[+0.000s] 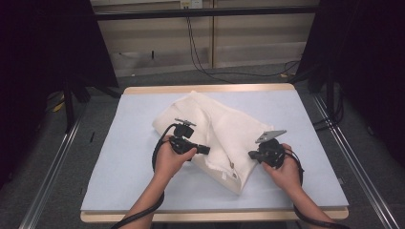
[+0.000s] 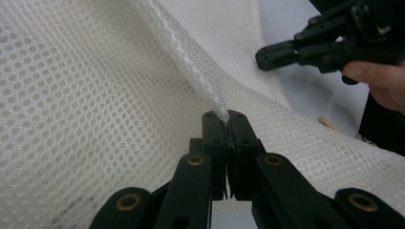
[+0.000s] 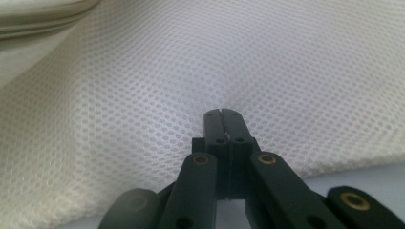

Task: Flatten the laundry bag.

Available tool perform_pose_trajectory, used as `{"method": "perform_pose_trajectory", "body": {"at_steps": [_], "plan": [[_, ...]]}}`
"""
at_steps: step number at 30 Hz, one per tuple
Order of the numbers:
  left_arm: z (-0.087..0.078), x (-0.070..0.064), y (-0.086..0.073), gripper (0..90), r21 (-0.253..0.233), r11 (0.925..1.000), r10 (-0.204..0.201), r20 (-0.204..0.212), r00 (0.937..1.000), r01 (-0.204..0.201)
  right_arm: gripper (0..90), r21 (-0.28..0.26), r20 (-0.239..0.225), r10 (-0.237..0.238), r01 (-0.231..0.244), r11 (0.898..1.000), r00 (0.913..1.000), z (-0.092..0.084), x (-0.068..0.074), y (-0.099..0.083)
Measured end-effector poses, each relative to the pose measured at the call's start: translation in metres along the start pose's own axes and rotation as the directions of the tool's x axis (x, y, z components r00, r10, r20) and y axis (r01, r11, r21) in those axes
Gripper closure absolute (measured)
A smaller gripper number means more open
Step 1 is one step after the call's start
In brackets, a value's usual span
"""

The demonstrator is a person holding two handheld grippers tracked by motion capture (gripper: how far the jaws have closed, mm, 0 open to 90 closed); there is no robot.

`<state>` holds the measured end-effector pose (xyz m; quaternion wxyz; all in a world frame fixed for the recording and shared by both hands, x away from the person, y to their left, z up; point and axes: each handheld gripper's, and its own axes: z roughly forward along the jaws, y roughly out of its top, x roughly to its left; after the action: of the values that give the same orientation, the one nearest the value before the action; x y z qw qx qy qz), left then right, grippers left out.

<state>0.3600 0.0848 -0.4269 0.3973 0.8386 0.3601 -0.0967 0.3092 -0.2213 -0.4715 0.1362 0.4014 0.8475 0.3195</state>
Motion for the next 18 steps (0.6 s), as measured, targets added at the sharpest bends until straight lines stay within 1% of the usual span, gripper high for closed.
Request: {"method": "perform_pose_trajectory", "body": {"at_steps": [1, 2, 3, 4, 5, 6, 8, 9, 10, 11, 12, 13, 14, 15, 16, 17, 18], "plan": [[-0.001, -0.001, 0.001, 87.6, 0.004, 1.0, 0.005, -0.003, 1.0, -0.005, 90.0, -0.003, 0.011, 0.016, -0.015, 1.0, 0.9998, 0.0, -0.005, 0.001], [-0.001, -0.001, 0.001, 87.6, 0.005, 0.9999, 0.01, -0.004, 0.9999, -0.01, 90.0, 0.002, 0.033, 0.015, -0.015, 1.0, 0.9994, 0.0, -0.011, 0.002], [-0.001, -0.002, 0.001, 87.6, 0.005, 0.9999, 0.01, -0.001, 0.9999, -0.01, 90.0, -0.001, 0.043, 0.032, -0.032, 0.999, 0.9986, 0.0, -0.015, 0.002], [-0.001, -0.002, 0.001, 87.6, 0.005, 0.9999, 0.01, -0.001, 0.9999, -0.01, 90.0, -0.006, 0.062, 0.034, -0.033, 0.999, 0.9975, -0.001, -0.02, 0.003], [-0.001, -0.002, 0.001, 87.6, 0.007, 0.9999, 0.011, 0.0, 0.9999, -0.011, 90.0, -0.006, 0.062, 0.034, -0.033, 0.999, 0.9975, -0.001, -0.02, 0.003], [-0.001, -0.002, 0.0, 87.6, 0.008, 1.0, 0.004, -0.003, 1.0, -0.004, 90.0, -0.014, 0.087, 0.058, -0.057, 0.998, 0.9945, -0.002, -0.031, 0.002], [-0.001, 0.001, -0.001, 87.6, 0.004, 1.0, -0.001, 0.004, 1.0, 0.001, 90.0, -0.027, 0.108, 0.08, -0.078, 0.997, 0.9909, -0.003, -0.039, 0.0], [-0.001, 0.002, -0.002, 87.6, 0.01, 1.0, 0.002, 0.002, 1.0, -0.002, 90.0, -0.03, 0.118, 0.09, -0.087, 0.996, 0.989, -0.004, -0.043, -0.001], [-0.001, 0.002, -0.003, 87.6, 0.005, 0.9999, -0.01, 0.0, 1.0, 0.01, 90.0, -0.033, 0.129, 0.099, -0.096, 0.995, 0.9866, -0.005, -0.047, -0.002], [-0.001, 0.002, -0.003, 87.6, 0.005, 0.9999, -0.01, 0.0, 1.0, 0.01, 90.0, -0.033, 0.129, 0.099, -0.096, 0.995, 0.9866, -0.005, -0.047, -0.002], [-0.002, 0.004, -0.005, 87.7, 0.005, 0.9999, -0.012, 0.0, 0.9999, 0.012, 90.0, -0.037, 0.138, 0.112, -0.108, 0.993, 0.9841, -0.007, -0.053, -0.003], [-0.002, 0.004, -0.006, 87.6, 0.006, 0.9999, -0.009, 0.001, 1.0, 0.009, 90.0, -0.042, 0.149, 0.127, -0.122, 0.992, 0.9806, -0.008, -0.056, -0.004], [-0.002, 0.004, -0.006, 87.7, 0.006, 0.9999, -0.009, 0.001, 1.0, 0.009, 90.0, -0.042, 0.149, 0.127, -0.122, 0.992, 0.9806, -0.008, -0.056, -0.004], [-0.003, 0.004, -0.007, 87.6, 0.004, 0.9999, -0.01, -0.004, 0.9999, 0.01, 90.0, -0.045, 0.166, 0.126, -0.12, 0.992, 0.9782, -0.012, -0.06, -0.003], [-0.003, 0.004, -0.007, 87.6, 0.004, 0.9999, -0.01, -0.004, 0.9999, 0.01, 90.0, -0.045, 0.166, 0.126, -0.12, 0.992, 0.9782, -0.012, -0.06, -0.003], [-0.003, 0.004, -0.008, 87.7, -0.002, 0.9999, -0.015, -0.002, 0.9999, 0.015, 90.0, -0.045, 0.179, 0.115, -0.108, 0.993, 0.9771, -0.013, -0.063, -0.002], [-0.003, 0.003, -0.01, 87.6, -0.001, 0.9999, -0.015, -0.007, 0.9999, 0.015, 90.0, -0.051, 0.187, 0.119, -0.111, 0.993, 0.9751, -0.014, -0.064, -0.001]]}}
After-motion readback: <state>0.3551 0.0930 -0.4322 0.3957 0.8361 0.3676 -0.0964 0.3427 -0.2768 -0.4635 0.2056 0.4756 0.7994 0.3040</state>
